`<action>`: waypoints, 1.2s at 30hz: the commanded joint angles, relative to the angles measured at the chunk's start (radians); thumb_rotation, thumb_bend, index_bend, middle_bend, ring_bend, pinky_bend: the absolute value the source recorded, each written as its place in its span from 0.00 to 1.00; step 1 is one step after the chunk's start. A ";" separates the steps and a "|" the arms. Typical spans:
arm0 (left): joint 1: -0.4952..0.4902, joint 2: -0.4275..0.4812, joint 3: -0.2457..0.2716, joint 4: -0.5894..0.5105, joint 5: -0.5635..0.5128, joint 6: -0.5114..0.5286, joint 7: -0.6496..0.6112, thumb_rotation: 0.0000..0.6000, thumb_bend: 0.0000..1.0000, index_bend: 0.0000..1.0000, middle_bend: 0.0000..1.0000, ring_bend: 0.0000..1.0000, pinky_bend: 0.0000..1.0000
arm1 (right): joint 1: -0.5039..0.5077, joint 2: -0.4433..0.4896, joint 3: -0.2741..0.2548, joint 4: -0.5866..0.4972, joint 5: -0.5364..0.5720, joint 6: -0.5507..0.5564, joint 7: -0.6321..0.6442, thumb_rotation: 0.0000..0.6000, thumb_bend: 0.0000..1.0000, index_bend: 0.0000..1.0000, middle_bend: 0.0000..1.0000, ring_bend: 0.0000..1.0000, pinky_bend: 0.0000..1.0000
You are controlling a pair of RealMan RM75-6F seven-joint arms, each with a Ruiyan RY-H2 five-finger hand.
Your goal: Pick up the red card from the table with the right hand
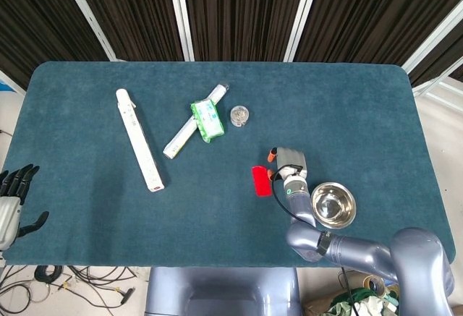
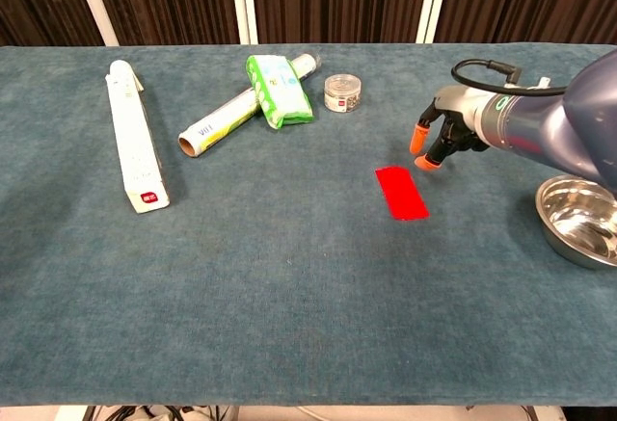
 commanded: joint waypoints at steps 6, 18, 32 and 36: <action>0.000 0.002 0.000 -0.001 -0.002 -0.001 -0.003 1.00 0.27 0.05 0.07 0.07 0.04 | -0.003 -0.029 0.004 0.037 -0.002 -0.021 -0.007 1.00 0.35 0.44 0.95 1.00 1.00; 0.000 0.002 -0.001 -0.003 -0.003 -0.001 -0.004 1.00 0.27 0.05 0.07 0.07 0.04 | -0.004 -0.053 0.014 0.061 0.000 -0.033 -0.022 1.00 0.35 0.45 0.95 1.00 1.00; 0.000 0.002 -0.001 -0.003 -0.003 -0.002 -0.004 1.00 0.27 0.05 0.07 0.07 0.04 | -0.009 -0.062 0.025 0.058 0.002 -0.041 -0.028 1.00 0.35 0.49 0.95 1.00 1.00; -0.001 0.002 -0.001 -0.003 -0.004 -0.003 -0.003 1.00 0.27 0.05 0.07 0.07 0.04 | -0.010 -0.065 0.030 0.063 -0.002 -0.038 -0.025 1.00 0.35 0.50 0.95 1.00 1.00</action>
